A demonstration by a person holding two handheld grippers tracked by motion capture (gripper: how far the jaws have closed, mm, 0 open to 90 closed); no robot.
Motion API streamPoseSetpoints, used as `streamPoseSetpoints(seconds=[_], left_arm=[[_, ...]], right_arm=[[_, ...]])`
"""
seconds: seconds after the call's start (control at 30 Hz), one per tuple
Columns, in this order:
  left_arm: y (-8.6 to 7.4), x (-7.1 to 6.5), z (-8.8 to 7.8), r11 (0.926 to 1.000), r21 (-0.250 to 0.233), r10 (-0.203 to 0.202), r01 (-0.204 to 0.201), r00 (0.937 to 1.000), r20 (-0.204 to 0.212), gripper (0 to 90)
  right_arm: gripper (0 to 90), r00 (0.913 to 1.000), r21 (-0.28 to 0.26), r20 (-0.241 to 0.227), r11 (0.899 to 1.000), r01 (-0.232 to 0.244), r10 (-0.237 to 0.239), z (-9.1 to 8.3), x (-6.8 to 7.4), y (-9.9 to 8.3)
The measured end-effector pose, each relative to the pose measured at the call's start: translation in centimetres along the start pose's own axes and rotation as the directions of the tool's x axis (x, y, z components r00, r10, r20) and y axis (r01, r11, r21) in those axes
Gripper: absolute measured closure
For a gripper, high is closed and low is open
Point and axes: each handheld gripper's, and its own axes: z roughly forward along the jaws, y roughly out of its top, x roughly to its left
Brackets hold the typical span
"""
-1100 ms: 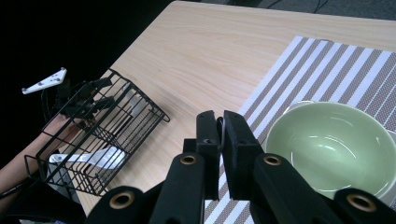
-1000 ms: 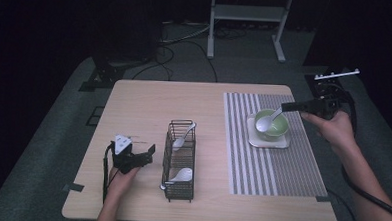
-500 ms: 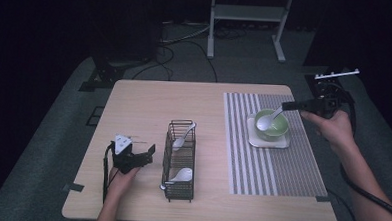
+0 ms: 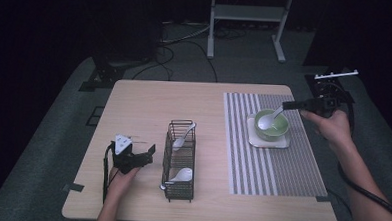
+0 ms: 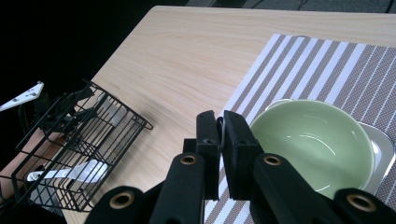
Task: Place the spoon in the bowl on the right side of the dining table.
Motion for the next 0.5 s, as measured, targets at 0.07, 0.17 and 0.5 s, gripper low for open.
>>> streamPoseSetpoints(seconds=[0.07,0.17,0.5], left_arm=[[0.0,0.0,0.0,1.0000,0.001,0.001,-0.001,1.0000,0.000,0.0],[0.0,0.0,0.0,1.0000,0.001,0.001,-0.001,1.0000,0.000,0.0],[0.0,0.0,0.0,1.0000,-0.001,-0.002,0.002,1.0000,0.000,0.0]], right_arm=[[85.3,1.0000,0.000,0.003,1.000,-0.004,0.004,0.0,-0.2,0.0],[85.3,0.9999,-0.001,0.007,1.000,-0.011,0.011,0.0,-0.5,-0.1],[85.3,0.9992,-0.008,0.022,0.999,-0.034,0.034,0.1,-1.4,-0.2]])
